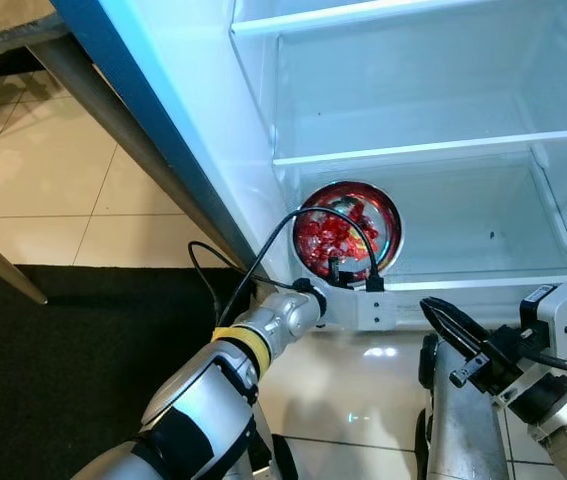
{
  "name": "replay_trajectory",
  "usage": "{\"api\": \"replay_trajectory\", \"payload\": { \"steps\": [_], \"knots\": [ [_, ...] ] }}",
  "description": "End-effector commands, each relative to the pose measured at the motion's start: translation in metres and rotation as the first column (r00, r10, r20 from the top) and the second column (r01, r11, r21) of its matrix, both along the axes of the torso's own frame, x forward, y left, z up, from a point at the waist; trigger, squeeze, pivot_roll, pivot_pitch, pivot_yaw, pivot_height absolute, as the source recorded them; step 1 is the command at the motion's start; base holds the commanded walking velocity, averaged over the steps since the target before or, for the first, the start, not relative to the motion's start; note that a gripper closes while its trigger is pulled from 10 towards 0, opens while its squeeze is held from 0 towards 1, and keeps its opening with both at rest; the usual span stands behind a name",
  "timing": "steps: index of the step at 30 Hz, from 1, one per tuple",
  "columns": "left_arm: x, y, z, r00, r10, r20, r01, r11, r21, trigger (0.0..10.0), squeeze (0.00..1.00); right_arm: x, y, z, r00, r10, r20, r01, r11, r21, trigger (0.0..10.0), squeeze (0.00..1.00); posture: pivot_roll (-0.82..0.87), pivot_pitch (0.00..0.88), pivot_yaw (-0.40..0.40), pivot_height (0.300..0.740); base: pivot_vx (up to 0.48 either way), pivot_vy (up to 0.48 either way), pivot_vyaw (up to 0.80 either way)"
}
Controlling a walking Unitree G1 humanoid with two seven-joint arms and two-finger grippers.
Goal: Restocking fridge
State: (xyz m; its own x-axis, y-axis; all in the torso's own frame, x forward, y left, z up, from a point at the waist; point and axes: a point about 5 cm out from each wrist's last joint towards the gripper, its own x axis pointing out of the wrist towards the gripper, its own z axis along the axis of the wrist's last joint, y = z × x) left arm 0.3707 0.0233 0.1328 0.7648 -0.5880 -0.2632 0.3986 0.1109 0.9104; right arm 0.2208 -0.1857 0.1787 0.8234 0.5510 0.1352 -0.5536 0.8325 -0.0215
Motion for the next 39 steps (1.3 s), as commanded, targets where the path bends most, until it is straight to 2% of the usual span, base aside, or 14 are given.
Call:
{"api": "replay_trajectory", "payload": {
  "steps": [1, 9, 12, 21, 32, 33, 34, 35, 36, 39],
  "knots": [
    [0.002, 0.013, -0.005, 0.999, 0.051, -0.01, -0.051, 0.999, 0.0, 10.0, 0.0, -0.008, 0.003, -0.002, 1.0, 0.009, -0.023, -0.009, 1.0, 0.013, 10.0, 0.0, -0.18, 0.545, 0.224, 0.344, 0.0, 0.0, 0.0],
    [0.006, 0.011, 0.0, 0.995, 0.087, 0.044, -0.087, 0.996, 0.006, 10.0, 0.0, -0.013, 0.004, 0.003, 1.0, -0.002, -0.029, 0.002, 1.0, 0.011, 10.0, 0.0, -0.2, 0.565, 0.223, 0.344, 0.0, 0.0, 0.0],
    [0.009, 0.012, 0.006, 0.99, 0.127, 0.068, -0.125, 0.992, -0.023, 10.0, 0.0, -0.016, 0.003, 0.005, 0.999, -0.005, -0.034, 0.006, 1.0, 0.006, 10.0, 0.0, -0.21, 0.577, 0.224, 0.344, 0.0, 0.0, 0.0],
    [0.011, 0.005, 0.014, 0.99, 0.109, 0.085, -0.107, 0.994, -0.027, 10.0, 0.0, -0.022, 0.006, 0.013, 1.0, -0.007, -0.027, 0.007, 1.0, 0.006, 10.0, 0.0, -0.23, 0.604, 0.225, 0.344, 0.0, 0.0, 0.0],
    [0.012, 0.008, 0.014, 0.99, 0.111, 0.085, -0.11, 0.994, -0.01, 10.0, 0.0, -0.023, 0.006, 0.022, 1.0, -0.005, -0.017, 0.005, 1.0, 0.002, 10.0, 0.0, -0.24, 0.619, 0.222, 0.344, 0.0, 0.0, 0.0],
    [0.012, 0.008, 0.014, 0.991, 0.109, 0.083, -0.108, 0.994, -0.007, 10.0, 0.27, -0.023, 0.007, 0.023, 1.0, -0.003, -0.014, 0.003, 1.0, 0.003, 10.0, 0.0, -0.24, 0.619, 0.222, 0.344, 0.0, 0.0, 0.0],
    [0.012, 0.008, 0.014, 0.991, 0.108, 0.083, -0.108, 0.994, -0.007, 10.0, 0.84, -0.024, 0.007, 0.024, 1.0, 0.001, -0.011, -0.001, 1.0, 0.004, 10.0, 0.0, -0.24, 0.619, 0.222, 0.344, 0.0, 0.0, 0.0],
    [0.012, 0.008, 0.014, 0.991, 0.108, 0.083, -0.108, 0.994, -0.007, 10.0, 0.84, -0.024, 0.007, 0.024, 1.0, 0.001, -0.011, -0.001, 1.0, 0.004, 10.0, 0.0, -0.24, 0.619, 0.222, 0.344, 0.0, 0.0, 0.0],
    [0.012, 0.008, 0.014, 0.991, 0.107, 0.083, -0.107, 0.994, -0.006, 10.0, 1.0, -0.024, 0.008, 0.025, 1.0, 0.004, -0.009, -0.004, 1.0, 0.006, 10.0, 0.0, -0.24, 0.617, 0.223, 0.344, 0.0, 0.0, 0.0],
    [0.012, 0.008, 0.015, 0.991, 0.103, 0.084, -0.103, 0.995, -0.004, 10.0, 1.0, -0.024, 0.009, 0.026, 1.0, 0.012, -0.005, -0.012, 1.0, -0.001, 10.0, 0.0, -0.24, 0.613, 0.222, 0.344, 0.0, 0.0, 0.0]
  ]
}}
